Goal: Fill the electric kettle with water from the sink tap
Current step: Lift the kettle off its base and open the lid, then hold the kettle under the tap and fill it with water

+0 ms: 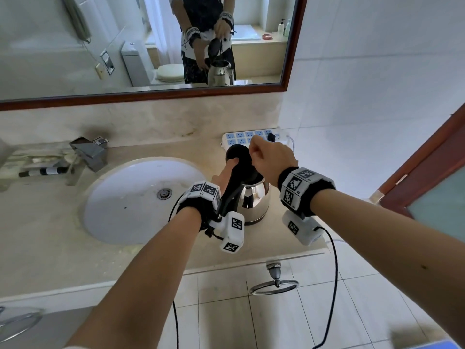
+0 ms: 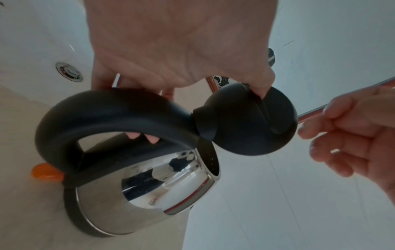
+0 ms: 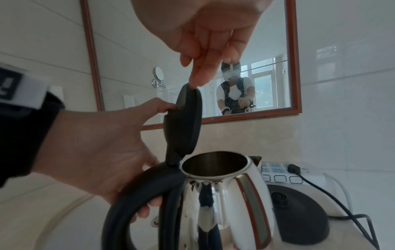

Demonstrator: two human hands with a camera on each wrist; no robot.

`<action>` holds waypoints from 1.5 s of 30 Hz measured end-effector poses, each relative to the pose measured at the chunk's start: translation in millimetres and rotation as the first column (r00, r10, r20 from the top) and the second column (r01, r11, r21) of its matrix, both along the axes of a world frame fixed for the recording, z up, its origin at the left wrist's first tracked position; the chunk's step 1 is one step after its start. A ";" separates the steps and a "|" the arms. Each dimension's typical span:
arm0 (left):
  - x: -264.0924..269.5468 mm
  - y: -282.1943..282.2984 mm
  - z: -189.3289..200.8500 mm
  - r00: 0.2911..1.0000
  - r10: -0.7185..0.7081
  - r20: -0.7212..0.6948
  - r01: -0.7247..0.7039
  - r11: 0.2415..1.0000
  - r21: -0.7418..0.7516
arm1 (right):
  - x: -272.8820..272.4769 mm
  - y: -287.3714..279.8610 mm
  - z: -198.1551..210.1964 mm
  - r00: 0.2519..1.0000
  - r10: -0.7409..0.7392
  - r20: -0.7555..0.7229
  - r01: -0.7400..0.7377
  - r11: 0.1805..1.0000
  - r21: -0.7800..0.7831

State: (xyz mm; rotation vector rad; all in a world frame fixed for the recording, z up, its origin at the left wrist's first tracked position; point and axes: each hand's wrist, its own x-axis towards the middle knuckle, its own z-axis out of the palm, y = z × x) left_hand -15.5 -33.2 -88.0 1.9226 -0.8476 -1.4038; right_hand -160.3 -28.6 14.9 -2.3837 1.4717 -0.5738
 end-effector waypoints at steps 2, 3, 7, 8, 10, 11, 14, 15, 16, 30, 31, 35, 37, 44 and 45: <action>9.9 -14.3 -32.2 0.996 0.052 0.068 -0.057 0.996 0.066 | -1.2 -5.7 2.2 0.999 -0.037 -0.027 0.036 0.998 -0.050; 9.4 -12.4 -32.1 0.995 0.079 0.056 -0.083 0.993 0.085 | -1.6 -9.1 2.7 0.997 -0.059 -0.040 0.057 0.997 -0.055; -16.5 17.0 16.2 0.979 0.142 -0.146 -0.128 0.986 0.104 | -2.5 -22.2 2.7 0.988 -0.101 -0.117 0.100 0.995 -0.019; -20.1 18.6 17.8 0.978 0.152 -0.144 -0.139 0.985 0.098 | -1.1 -24.5 2.9 0.986 -0.099 -0.131 0.098 0.995 -0.016; -19.7 18.0 14.0 0.967 0.214 -0.141 -0.203 0.975 0.090 | 5.6 -28.1 4.0 0.983 -0.085 -0.165 0.082 0.996 -0.023; -17.2 21.4 17.5 0.965 0.229 -0.124 -0.221 0.972 0.075 | 11.1 -29.2 4.7 0.980 -0.079 -0.181 0.075 0.997 -0.028; -2.8 29.4 21.8 0.957 0.246 -0.154 -0.250 0.968 -0.006 | 31.9 -31.7 7.2 0.981 -0.046 -0.187 0.040 0.999 -0.037; 4.9 34.2 25.2 0.946 0.271 -0.175 -0.277 0.961 -0.008 | 40.1 -32.4 8.0 0.982 -0.032 -0.185 0.024 0.999 -0.042; 13.4 41.1 31.1 0.931 0.305 -0.200 -0.312 0.950 0.001 | 50.5 -32.8 8.4 0.983 -0.015 -0.184 0.005 0.999 -0.050; 263.1 106.5 17.3 0.790 0.608 -0.079 -0.613 0.785 -0.090 | 319.1 -57.6 -12.4 0.900 0.344 -0.269 -0.338 0.939 0.067; 282.5 107.6 12.9 0.793 0.604 -0.083 -0.609 0.786 -0.101 | 342.6 -65.7 -16.5 0.896 0.353 -0.271 -0.343 0.936 0.084; 333.0 101.7 -12.2 0.757 0.639 -0.136 -0.647 0.762 -0.021 | 408.6 -90.6 -33.9 0.884 0.373 -0.282 -0.336 0.926 0.173; 350.3 94.4 -25.1 0.745 0.648 -0.162 -0.658 0.753 -0.015 | 437.0 -102.5 -47.2 0.882 0.375 -0.285 -0.326 0.923 0.206; 366.6 75.0 -76.6 0.689 0.676 -0.263 -0.695 0.718 0.027 | 485.2 -147.3 -96.9 0.748 0.396 -0.532 -0.338 0.918 0.208; 367.6 72.2 -81.3 0.695 0.669 -0.263 -0.689 0.724 0.020 | 488.1 -154.3 -103.7 0.733 0.389 -0.558 -0.343 0.920 0.190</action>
